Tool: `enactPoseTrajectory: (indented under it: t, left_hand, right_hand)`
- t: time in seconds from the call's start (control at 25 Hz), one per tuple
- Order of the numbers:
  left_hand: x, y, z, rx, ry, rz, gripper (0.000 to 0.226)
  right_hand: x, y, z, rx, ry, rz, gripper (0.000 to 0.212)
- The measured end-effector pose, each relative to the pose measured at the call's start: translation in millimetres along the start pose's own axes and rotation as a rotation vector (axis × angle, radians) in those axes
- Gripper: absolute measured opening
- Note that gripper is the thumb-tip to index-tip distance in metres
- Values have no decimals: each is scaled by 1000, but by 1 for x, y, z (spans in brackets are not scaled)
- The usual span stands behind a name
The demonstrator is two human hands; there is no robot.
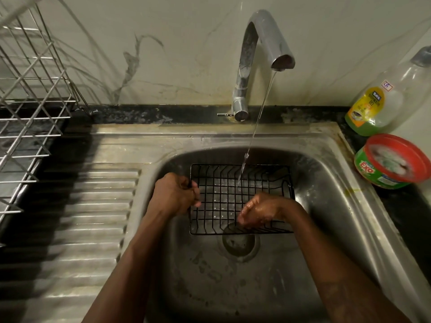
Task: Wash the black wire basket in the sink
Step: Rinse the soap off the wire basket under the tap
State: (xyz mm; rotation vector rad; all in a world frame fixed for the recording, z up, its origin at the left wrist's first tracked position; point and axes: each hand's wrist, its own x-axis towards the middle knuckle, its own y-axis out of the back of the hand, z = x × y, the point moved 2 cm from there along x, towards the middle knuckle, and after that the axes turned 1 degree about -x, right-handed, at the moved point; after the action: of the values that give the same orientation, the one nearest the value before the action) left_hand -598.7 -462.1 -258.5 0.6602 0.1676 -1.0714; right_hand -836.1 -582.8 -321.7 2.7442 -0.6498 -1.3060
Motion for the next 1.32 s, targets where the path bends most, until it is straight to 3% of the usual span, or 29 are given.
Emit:
enactPoseTrajectory:
  t: [0.08, 0.16, 0.24, 0.36, 0.56, 0.64, 0.76, 0.92, 1.0, 1.12, 1.2, 1.32]
  left_hand:
    - [-1, -1, -1, -1, 7, -2, 8]
    - [-3, -2, 1, -14, -6, -18, 5]
    - [-6, -1, 6, -65, -41, -53, 4]
    - [-13, -1, 12, -187, -83, -99, 4]
    - [-17, 2, 16, -248, -118, -118, 4]
    - [-17, 3, 17, -244, -112, -105, 7]
    - [-16, 4, 18, -280, -88, -114, 10]
    - [-15, 5, 17, -339, -67, -132, 11]
    - [-16, 4, 17, -352, -48, -125, 10]
    - [-17, 5, 20, -341, -42, -126, 10]
    - [-19, 6, 22, -328, -46, -126, 10]
    - [-21, 7, 22, -307, -58, -128, 8]
  right_hand:
    - [2, -3, -4, -95, 8, 1, 16]
    - [4, 1, -11, -269, 54, 293, 8]
    - [6, 7, -11, -443, 132, 687, 18]
    - [4, 13, -5, -388, 221, 905, 15]
    - [-3, 19, -23, -548, -167, 699, 23]
    - [-6, 15, -22, -584, -237, 629, 30]
    - [-6, 9, -20, -661, -160, 524, 15]
    - [1, 13, -11, -490, 32, 737, 9]
    - [2, 13, -8, -441, 140, 822, 15]
    - [3, 11, -5, -402, 233, 812, 17]
    - [9, 11, 0, -236, 254, 797, 18]
    - [15, 7, 0, 322, 210, 731, 18]
